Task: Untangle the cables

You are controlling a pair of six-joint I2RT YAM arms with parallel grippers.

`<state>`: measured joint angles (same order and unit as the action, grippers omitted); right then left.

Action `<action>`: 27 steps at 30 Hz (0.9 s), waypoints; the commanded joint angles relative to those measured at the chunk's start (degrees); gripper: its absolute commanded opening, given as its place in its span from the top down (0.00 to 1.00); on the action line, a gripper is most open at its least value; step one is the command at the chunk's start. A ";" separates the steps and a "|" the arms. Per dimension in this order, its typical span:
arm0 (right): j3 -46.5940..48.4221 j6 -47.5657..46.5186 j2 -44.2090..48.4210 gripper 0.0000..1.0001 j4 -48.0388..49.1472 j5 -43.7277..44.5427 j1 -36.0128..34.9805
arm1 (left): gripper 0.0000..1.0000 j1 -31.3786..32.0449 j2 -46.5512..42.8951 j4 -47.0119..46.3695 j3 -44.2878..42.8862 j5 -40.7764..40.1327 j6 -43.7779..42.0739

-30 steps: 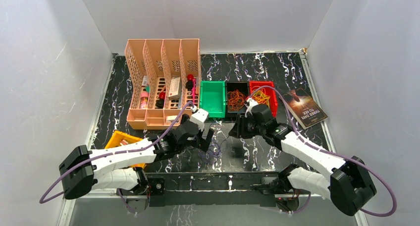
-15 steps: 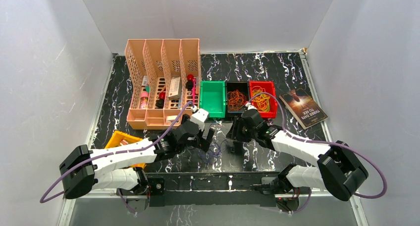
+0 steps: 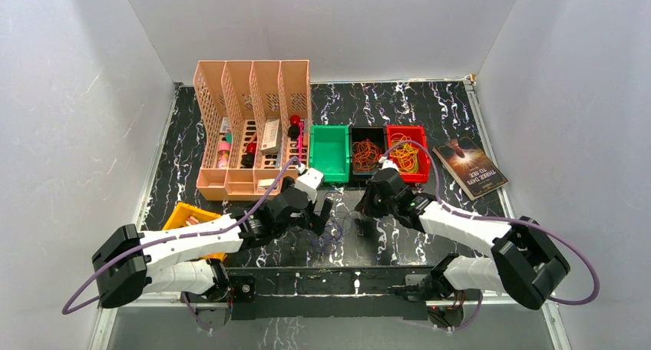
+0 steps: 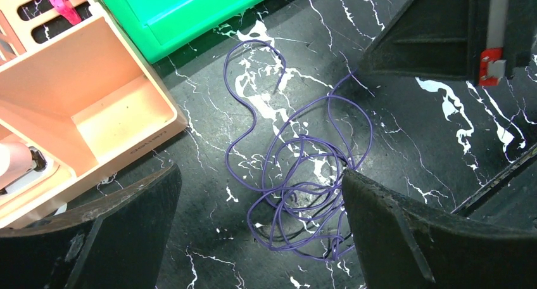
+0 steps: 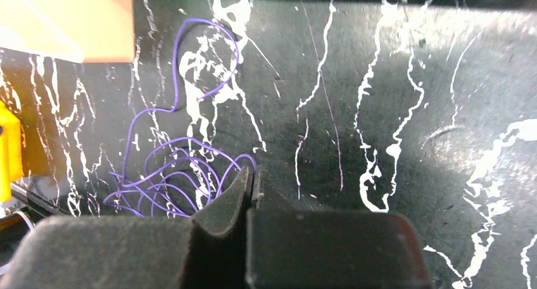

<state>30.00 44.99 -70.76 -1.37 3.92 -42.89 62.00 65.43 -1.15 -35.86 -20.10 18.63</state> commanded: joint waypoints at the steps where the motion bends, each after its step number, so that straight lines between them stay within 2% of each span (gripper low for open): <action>1: 4.64 -6.36 4.82 1.00 -0.08 2.51 -0.32 | 0.02 -0.21 -2.64 -3.10 1.89 0.31 -0.45; 8: 10.15 -20.27 14.04 1.00 -3.02 -2.05 -0.28 | 0.02 -0.21 -10.45 -18.72 9.00 5.14 -8.45; 12: 14.73 -24.29 17.26 1.00 -4.92 -5.71 -0.27 | 0.02 -0.21 -14.90 -37.21 16.41 9.08 -15.03; 14: 16.78 -25.33 18.15 1.00 -5.78 -7.29 -0.34 | 0.02 -0.21 -14.84 -42.82 18.21 9.29 -16.90; 27: 25.25 -26.38 22.68 1.00 -7.16 -13.09 -0.31 | 0.04 -0.25 -6.69 -46.00 11.42 15.03 -22.75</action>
<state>50.63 19.42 -50.22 -9.82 -6.72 -42.89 62.00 58.13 -42.54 -21.67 -7.88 -1.30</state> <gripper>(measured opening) 0.018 0.969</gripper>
